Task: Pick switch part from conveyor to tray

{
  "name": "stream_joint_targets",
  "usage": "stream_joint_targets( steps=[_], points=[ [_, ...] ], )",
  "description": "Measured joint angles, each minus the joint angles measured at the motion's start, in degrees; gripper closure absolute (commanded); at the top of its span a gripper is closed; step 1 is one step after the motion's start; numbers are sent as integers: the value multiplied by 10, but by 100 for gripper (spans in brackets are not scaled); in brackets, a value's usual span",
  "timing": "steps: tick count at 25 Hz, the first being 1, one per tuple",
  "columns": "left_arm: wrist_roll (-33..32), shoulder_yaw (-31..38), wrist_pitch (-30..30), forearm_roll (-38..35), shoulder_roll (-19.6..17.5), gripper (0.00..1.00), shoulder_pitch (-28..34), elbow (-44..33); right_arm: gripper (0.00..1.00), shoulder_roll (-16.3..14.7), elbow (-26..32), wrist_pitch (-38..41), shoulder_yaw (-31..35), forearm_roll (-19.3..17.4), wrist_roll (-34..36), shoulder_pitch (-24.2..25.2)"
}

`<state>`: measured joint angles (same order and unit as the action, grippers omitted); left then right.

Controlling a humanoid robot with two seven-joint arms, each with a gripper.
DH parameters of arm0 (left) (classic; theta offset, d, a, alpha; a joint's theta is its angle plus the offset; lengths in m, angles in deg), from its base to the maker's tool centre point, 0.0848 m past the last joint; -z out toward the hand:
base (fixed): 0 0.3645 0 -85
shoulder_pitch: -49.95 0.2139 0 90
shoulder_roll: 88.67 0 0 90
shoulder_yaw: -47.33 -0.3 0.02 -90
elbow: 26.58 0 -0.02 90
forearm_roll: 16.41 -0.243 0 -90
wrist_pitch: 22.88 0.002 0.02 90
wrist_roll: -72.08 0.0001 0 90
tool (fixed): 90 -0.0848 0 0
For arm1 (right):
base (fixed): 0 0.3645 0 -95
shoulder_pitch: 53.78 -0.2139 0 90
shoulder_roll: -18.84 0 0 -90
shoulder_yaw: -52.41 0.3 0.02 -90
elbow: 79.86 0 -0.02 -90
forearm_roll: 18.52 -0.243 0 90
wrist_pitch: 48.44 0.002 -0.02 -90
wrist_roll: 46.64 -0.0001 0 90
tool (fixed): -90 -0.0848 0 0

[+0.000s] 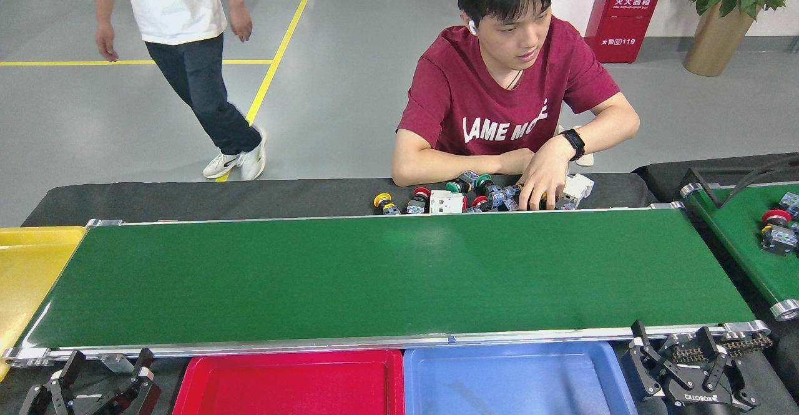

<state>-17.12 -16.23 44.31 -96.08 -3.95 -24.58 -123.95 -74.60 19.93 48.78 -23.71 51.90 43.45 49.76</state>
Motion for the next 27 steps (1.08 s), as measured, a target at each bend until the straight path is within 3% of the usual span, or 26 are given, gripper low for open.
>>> stream_joint_targets(
  steps=[27],
  points=[
    [0,0,0,0,0,0,1,-1,2,0,5,-1,-1,0,0,0]
  ],
)
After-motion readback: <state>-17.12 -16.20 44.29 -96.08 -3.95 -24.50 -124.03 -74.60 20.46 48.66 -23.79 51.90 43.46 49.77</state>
